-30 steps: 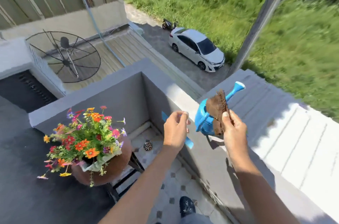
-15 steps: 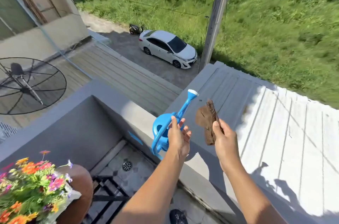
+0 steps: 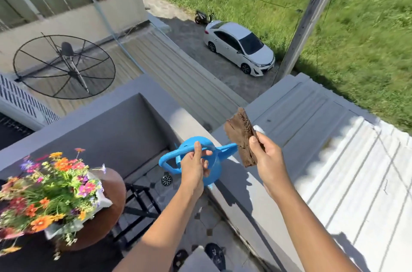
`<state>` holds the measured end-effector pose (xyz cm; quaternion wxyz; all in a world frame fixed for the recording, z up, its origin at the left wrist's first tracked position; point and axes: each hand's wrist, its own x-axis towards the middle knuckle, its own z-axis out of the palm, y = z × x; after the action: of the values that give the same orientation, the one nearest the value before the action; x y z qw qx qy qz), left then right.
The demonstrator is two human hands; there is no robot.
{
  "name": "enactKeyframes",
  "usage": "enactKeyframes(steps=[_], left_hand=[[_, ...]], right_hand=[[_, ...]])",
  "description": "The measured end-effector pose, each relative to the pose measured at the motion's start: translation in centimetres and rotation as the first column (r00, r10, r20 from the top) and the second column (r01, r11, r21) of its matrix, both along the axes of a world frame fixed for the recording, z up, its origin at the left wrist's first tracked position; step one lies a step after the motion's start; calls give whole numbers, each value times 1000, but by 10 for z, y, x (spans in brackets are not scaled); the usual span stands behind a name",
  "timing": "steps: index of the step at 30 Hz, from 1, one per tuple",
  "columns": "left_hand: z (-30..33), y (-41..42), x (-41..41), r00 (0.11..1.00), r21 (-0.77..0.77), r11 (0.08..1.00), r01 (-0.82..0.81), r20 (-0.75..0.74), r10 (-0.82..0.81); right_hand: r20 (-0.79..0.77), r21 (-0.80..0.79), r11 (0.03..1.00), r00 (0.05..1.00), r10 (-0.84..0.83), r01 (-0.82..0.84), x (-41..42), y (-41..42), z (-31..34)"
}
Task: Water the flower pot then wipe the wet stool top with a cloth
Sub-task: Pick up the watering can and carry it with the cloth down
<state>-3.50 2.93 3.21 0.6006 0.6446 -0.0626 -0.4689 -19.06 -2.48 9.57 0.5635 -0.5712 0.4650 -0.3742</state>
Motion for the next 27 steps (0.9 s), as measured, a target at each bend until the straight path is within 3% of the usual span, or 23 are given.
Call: enactKeyframes(steps=[6, 12, 15, 18, 22, 27], left_hand=[[-21, 46, 70, 970, 128, 985, 119, 199, -143], [-84, 81, 135, 910, 257, 952, 167, 332, -249], [-156, 97, 151, 874, 325, 930, 173, 385, -297], [-249, 108, 164, 852, 414, 900, 137, 414, -320], [-390, 119, 170, 871, 510, 856, 86, 379, -313], [-546, 118, 172, 858, 616, 760, 208, 257, -444]], right_hand=[[-5, 148, 961, 971, 238, -235, 56, 19, -33], [-149, 190, 935, 933, 328, -298, 116, 47, -111], [-197, 222, 914, 902, 383, -340, 141, 67, -173], [-216, 321, 907, 911, 352, -274, 158, 83, -254], [-234, 434, 885, 927, 294, -170, 171, 97, -389], [-215, 511, 854, 947, 239, -99, 176, 100, -522]])
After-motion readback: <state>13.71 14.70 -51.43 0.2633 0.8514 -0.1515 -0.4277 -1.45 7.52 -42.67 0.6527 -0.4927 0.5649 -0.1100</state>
